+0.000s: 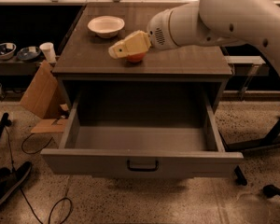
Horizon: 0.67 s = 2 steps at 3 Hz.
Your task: Place apple into top drawer
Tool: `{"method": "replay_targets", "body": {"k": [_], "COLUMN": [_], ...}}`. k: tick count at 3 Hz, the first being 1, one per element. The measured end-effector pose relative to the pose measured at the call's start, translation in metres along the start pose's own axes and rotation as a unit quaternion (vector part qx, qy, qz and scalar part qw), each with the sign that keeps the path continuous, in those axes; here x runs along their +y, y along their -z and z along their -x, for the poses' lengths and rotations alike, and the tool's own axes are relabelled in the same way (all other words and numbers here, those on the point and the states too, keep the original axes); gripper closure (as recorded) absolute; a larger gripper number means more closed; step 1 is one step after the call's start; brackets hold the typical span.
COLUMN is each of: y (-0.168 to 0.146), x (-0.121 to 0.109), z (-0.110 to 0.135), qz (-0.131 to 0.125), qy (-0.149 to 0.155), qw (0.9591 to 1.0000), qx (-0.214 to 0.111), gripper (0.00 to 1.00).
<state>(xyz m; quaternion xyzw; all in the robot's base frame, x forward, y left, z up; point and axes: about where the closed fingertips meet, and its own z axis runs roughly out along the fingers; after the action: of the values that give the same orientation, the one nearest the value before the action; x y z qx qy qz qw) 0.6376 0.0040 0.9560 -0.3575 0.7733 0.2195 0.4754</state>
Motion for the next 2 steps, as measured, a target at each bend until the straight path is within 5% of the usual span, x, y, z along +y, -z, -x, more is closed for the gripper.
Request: {"method": "replay_targets", "body": {"k": [2], "y": [-0.052], "x": [-0.049], "z": [-0.007], "qz": [-0.008], "qy": [0.050], "qw": [0.9974], "qx": [0.052], "gripper": [0.00]}}
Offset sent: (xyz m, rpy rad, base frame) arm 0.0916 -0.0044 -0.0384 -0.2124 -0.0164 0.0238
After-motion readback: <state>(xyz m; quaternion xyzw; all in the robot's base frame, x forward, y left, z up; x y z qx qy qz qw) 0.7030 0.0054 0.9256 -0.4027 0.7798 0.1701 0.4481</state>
